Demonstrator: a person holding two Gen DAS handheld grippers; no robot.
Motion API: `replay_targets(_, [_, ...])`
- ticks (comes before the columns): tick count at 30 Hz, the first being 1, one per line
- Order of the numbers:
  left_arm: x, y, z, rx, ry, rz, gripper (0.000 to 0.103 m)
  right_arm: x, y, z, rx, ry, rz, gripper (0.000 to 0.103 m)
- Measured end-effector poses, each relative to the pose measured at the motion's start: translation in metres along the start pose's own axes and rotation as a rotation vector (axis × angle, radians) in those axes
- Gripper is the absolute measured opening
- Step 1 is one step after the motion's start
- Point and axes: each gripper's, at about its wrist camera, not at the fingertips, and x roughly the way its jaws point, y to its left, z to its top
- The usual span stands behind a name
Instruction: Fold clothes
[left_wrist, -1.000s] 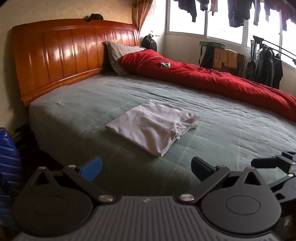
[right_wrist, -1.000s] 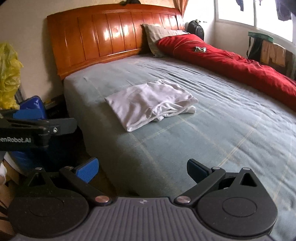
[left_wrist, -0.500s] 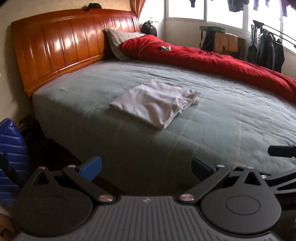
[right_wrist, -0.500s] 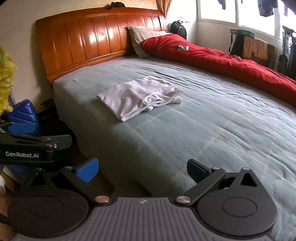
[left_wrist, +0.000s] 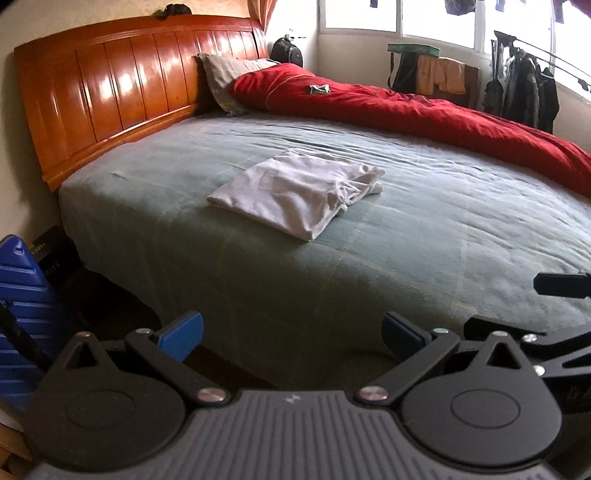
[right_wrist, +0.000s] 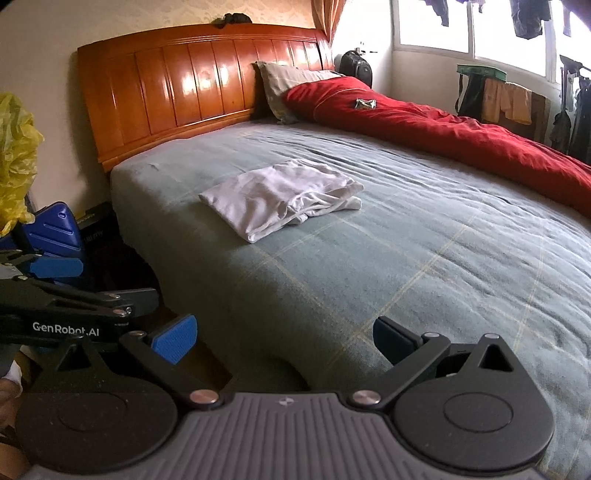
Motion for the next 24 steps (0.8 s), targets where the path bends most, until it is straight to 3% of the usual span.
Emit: replay_targets(24, [0.002, -0.0036, -0.001, 0.008, 0.01, 0.01, 0.102, -0.0046, -0.0023, -0.0007, 0.011, -0.009, 0.013, 0.103])
